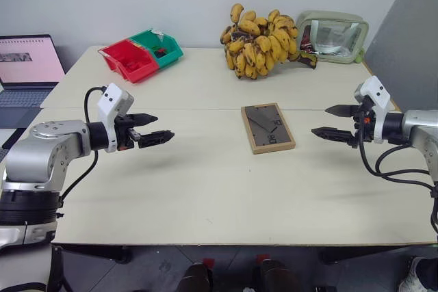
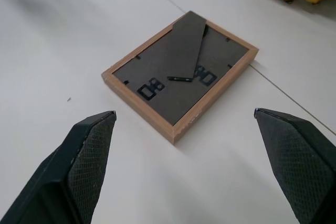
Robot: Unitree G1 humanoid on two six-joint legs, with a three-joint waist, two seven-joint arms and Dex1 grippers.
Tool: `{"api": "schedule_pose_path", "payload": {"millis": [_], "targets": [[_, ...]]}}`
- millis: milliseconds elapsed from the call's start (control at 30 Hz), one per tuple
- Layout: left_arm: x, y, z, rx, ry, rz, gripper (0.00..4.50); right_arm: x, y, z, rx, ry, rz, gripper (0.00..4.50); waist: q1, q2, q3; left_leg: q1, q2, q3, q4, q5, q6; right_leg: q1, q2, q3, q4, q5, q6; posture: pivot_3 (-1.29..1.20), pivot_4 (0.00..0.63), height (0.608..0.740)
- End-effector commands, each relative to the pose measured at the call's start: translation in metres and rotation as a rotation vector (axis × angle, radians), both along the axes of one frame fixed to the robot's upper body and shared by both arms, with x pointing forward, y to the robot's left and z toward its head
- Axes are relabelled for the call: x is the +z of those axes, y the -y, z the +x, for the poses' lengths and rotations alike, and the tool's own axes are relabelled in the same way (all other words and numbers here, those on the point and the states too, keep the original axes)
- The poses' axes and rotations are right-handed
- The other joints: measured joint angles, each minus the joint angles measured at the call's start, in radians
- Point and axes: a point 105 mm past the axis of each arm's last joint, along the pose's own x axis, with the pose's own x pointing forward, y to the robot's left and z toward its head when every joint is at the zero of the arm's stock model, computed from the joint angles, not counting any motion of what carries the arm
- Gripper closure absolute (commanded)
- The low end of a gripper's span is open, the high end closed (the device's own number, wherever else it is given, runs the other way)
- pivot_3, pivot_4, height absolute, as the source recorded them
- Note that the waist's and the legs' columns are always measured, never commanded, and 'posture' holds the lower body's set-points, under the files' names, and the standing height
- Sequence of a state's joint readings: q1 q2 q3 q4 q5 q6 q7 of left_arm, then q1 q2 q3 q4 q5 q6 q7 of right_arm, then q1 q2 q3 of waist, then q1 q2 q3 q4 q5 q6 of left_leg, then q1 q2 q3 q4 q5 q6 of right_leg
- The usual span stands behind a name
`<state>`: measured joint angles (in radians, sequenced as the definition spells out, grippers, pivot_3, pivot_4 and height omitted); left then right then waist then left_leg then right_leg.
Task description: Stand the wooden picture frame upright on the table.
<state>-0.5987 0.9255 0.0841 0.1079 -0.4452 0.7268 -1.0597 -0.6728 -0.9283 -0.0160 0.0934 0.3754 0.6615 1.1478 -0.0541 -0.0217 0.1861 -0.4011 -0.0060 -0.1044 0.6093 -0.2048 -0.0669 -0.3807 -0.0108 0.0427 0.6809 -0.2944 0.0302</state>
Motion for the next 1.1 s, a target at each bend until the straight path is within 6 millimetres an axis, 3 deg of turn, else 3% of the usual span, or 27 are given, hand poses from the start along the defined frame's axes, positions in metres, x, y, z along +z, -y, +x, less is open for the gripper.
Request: {"api": "schedule_pose_path", "payload": {"millis": [33,400,467,567,667,900,1100], "targets": [[0.012,0.003,0.0,-0.031,0.052,0.025,0.0,0.01,0.002,0.0,0.017,0.039,-0.013,0.04,-0.001,0.0,0.0,0.0,0.0,0.0,0.0,0.0,0.0,0.0,0.0,0.0,0.0,0.0,0.0,0.0,0.15,0.74],[0.012,0.008,0.003,-0.032,0.062,-0.002,0.0,0.003,0.002,0.003,0.008,0.041,-0.018,0.04,0.0,0.0,0.0,0.0,0.0,0.0,0.0,0.0,0.0,0.0,-0.001,0.0,0.0,0.0,0.0,0.0,0.15,0.74],[0.015,0.012,0.009,-0.012,0.084,-0.04,0.29,0.005,0.004,0.01,-0.022,0.065,-0.007,0.0,0.0,0.0,0.0,0.0,0.0,0.0,0.0,0.0,0.0,0.0,-0.001,0.0,0.0,0.0,0.0,0.0,0.15,0.74],[0.012,0.021,0.021,0.021,0.119,-0.064,0.88,0.005,0.007,0.028,-0.118,0.113,0.009,0.53,0.002,0.0,0.0,-0.001,0.0,0.0,0.001,0.0,0.0,0.0,-0.001,0.0,0.001,0.0,0.0,0.0,0.15,0.74],[0.006,0.033,0.033,0.043,0.153,-0.059,1.59,0.004,0.003,0.038,-0.147,0.149,-0.008,1.38,0.001,0.0,0.0,-0.001,-0.001,0.0,0.001,0.0,0.0,-0.001,-0.001,0.0,0.001,0.0,0.0,0.0,0.15,0.74],[-0.025,0.114,0.076,0.068,0.171,-0.16,3.24,-0.03,-0.012,0.076,-0.255,0.236,-0.117,3.21,0.014,0.0,0.0,-0.002,-0.002,0.0,0.003,0.0,0.0,0.0,-0.003,0.0,0.001,0.001,0.001,0.0,0.15,0.74],[-0.053,0.153,0.092,0.058,0.143,-0.11,4.46,-0.057,-0.023,0.1,-0.325,0.229,-0.161,4.5,0.009,0.0,0.0,-0.004,-0.002,0.002,0.003,0.0,0.0,-0.004,-0.003,0.001,0.002,0.001,0.001,0.0,0.15,0.74]]}}
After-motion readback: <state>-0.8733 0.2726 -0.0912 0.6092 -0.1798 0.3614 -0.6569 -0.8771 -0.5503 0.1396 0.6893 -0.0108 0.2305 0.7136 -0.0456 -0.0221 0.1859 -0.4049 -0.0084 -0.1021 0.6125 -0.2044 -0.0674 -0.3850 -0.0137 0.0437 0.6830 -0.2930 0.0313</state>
